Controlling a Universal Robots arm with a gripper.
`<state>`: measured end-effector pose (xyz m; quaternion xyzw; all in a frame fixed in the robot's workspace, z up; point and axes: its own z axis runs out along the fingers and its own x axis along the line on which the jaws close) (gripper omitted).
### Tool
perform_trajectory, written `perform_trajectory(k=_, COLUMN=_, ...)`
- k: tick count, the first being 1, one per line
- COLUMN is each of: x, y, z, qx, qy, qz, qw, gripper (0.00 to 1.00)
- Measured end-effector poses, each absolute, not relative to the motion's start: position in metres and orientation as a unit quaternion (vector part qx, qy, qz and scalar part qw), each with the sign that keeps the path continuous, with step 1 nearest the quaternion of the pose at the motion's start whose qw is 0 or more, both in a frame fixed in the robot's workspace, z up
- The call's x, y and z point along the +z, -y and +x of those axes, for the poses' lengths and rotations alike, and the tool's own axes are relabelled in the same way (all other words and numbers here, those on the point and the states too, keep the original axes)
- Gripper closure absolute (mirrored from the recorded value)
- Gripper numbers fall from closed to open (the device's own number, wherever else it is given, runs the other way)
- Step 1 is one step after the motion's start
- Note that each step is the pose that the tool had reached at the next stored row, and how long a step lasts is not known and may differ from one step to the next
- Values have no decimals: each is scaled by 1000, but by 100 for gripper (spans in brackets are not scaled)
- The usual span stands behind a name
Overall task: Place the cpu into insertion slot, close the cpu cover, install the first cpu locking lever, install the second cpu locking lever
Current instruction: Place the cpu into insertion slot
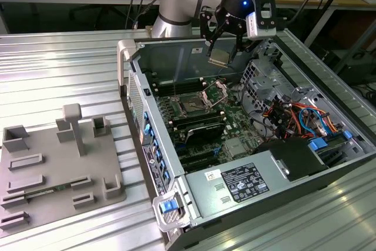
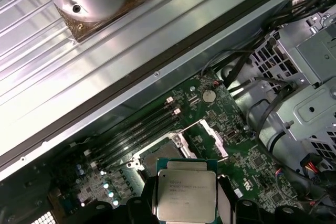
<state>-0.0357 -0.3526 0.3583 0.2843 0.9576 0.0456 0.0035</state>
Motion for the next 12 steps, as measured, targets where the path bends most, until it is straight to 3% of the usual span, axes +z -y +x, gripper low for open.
perform_trajectory(k=12, x=358, y=353, z=-36, qx=46, qy=-952, qz=302, qw=4, gripper=45)
